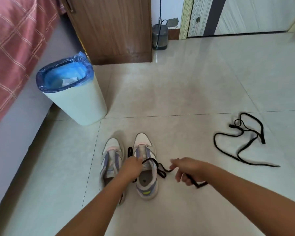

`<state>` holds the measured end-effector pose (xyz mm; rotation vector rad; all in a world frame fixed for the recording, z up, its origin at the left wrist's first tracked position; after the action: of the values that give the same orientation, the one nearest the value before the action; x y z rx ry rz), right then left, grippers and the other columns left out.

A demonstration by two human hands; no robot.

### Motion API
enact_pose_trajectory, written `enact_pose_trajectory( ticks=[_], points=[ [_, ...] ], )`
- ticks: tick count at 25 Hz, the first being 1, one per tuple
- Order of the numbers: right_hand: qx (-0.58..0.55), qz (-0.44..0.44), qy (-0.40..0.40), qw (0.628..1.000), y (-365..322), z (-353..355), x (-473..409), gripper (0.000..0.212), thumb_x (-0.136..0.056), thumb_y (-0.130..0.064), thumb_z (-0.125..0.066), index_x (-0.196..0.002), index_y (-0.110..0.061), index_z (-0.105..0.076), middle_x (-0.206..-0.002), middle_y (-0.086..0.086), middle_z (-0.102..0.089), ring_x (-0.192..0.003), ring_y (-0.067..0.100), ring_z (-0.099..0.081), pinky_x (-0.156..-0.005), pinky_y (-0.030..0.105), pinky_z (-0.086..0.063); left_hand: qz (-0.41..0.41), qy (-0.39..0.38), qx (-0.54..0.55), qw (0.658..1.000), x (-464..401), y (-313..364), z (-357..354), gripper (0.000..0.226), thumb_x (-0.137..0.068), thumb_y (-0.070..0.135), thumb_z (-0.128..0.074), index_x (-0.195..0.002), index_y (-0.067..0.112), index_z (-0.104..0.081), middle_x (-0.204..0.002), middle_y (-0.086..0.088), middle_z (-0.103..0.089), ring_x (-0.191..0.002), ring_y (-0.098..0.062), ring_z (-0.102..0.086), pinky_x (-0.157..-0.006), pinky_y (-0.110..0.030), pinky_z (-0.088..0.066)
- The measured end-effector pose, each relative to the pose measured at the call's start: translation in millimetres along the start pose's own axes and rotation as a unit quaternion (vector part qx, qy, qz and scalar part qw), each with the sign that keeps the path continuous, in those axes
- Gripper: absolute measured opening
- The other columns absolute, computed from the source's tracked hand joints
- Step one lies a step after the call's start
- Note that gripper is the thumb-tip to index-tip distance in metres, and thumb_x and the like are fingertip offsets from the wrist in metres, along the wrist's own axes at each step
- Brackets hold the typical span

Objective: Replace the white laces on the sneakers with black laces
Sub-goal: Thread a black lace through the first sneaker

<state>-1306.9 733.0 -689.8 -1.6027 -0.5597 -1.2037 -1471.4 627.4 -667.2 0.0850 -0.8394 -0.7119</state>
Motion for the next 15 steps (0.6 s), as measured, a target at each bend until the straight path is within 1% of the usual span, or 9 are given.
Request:
enact_pose_trajectory(
  ticks=[1,3,4,6,8,10,12,14,15],
  points=[
    [0.021,-0.001,-0.012,1.000,2.8,-14.3,-3.4,0.035,-0.099,-0.043,-0.035,-0.102,-0.010,-0.047,-0.063,0.011,-0.048,-0.040,0.012,-0.026,-0.040,0.014,-0.024,0.005,0.000,0.052,0.999,0.6,1.0,-5.6,0.034,-0.102,0.023,-0.031,-0.101,0.002,-0.057,-0.097,-0.016,-0.058,-0.088,-0.029,-0.057,-0.076,-0.033,-0.044],
    [0.052,-0.002,-0.037,0.998,7.0,-26.7,-4.0,0.036,-0.099,-0.044,-0.034,-0.088,-0.011,-0.044,-0.063,0.010,-0.048,-0.039,0.012,-0.025,-0.040,0.015,-0.024,0.023,-0.036,0.144,0.989,9.5,5.2,-18.7,0.034,-0.100,0.028,-0.035,-0.076,0.010,-0.049,-0.072,-0.007,-0.048,-0.060,-0.019,-0.046,-0.053,-0.029,-0.037],
    [0.078,-0.005,-0.044,0.996,7.2,-22.7,-1.2,0.037,-0.100,-0.043,-0.034,-0.083,-0.011,-0.043,-0.062,0.010,-0.048,-0.040,0.012,-0.026,-0.039,0.015,-0.025,0.027,-0.059,0.169,0.983,14.2,7.3,-22.7,0.033,-0.099,0.029,-0.037,-0.074,0.011,-0.047,-0.067,-0.006,-0.044,-0.053,-0.017,-0.040,-0.045,-0.024,-0.031],
    [0.155,0.001,-0.016,0.988,-2.0,5.5,10.5,0.033,-0.100,-0.035,-0.035,-0.084,-0.009,-0.047,-0.062,0.010,-0.048,-0.041,0.013,-0.028,-0.038,0.015,-0.026,0.026,-0.078,0.215,0.973,20.9,11.0,-15.0,0.026,-0.098,0.029,-0.042,-0.079,0.014,-0.050,-0.065,-0.003,-0.044,-0.047,-0.013,-0.035,-0.040,-0.019,-0.026],
    [0.165,0.045,0.050,0.984,-28.3,51.6,26.8,0.031,-0.100,-0.028,-0.038,-0.088,-0.005,-0.055,-0.061,0.009,-0.048,-0.037,0.011,-0.032,-0.036,0.015,-0.028,0.010,-0.016,0.270,0.963,16.2,17.8,25.2,0.017,-0.098,0.026,-0.046,-0.091,0.016,-0.057,-0.065,-0.001,-0.047,-0.045,-0.009,-0.036,-0.036,-0.016,-0.027],
    [0.032,0.126,0.110,0.985,-67.1,98.8,45.0,0.029,-0.100,-0.022,-0.040,-0.081,-0.006,-0.056,-0.057,0.007,-0.047,-0.034,0.009,-0.032,-0.033,0.014,-0.026,-0.028,0.057,0.387,0.920,5.4,27.2,76.5,0.017,-0.097,0.024,-0.049,-0.103,0.013,-0.060,-0.066,-0.001,-0.048,-0.041,-0.007,-0.034,-0.033,-0.013,-0.024],
    [-0.175,0.209,0.117,0.955,-106.0,137.3,60.7,0.029,-0.099,-0.020,-0.040,-0.074,-0.010,-0.050,-0.055,0.003,-0.045,-0.034,0.006,-0.031,-0.031,0.012,-0.024,-0.063,0.138,0.478,0.865,-6.9,38.1,127.9,0.034,-0.097,0.030,-0.049,-0.126,0.012,-0.049,-0.080,-0.003,-0.054,-0.048,-0.010,-0.036,-0.035,-0.013,-0.027],
    [-0.333,0.257,0.084,0.903,-135.2,155.1,68.3,0.027,-0.098,-0.022,-0.041,-0.074,-0.012,-0.047,-0.060,0.001,-0.042,-0.038,0.005,-0.034,-0.034,0.012,-0.027,-0.025,0.239,0.470,0.849,-18.0,39.8,162.3,0.058,-0.096,0.039,-0.047,-0.145,0.019,-0.023,-0.111,-0.004,-0.051,-0.065,-0.018,-0.050,-0.046,-0.021,-0.043],
    [-0.373,0.262,0.062,0.888,-144.3,155.0,67.7,0.026,-0.098,-0.022,-0.040,-0.075,-0.011,-0.047,-0.063,0.000,-0.039,-0.039,0.006,-0.035,-0.035,0.013,-0.030,0.006,0.287,0.440,0.851,-19.4,38.8,170.4,0.061,-0.094,0.040,-0.046,-0.146,0.021,-0.020,-0.121,-0.005,-0.047,-0.080,-0.024,-0.056,-0.059,-0.028,-0.051]
  ],
)
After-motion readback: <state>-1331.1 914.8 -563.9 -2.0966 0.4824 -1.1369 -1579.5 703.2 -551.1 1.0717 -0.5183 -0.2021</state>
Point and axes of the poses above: each hand's wrist, its own x-axis away from the middle knuckle, its own z-axis out of the back of the hand, y = z × x, the point moved 4 cm from there along -x, towards the middle knuckle
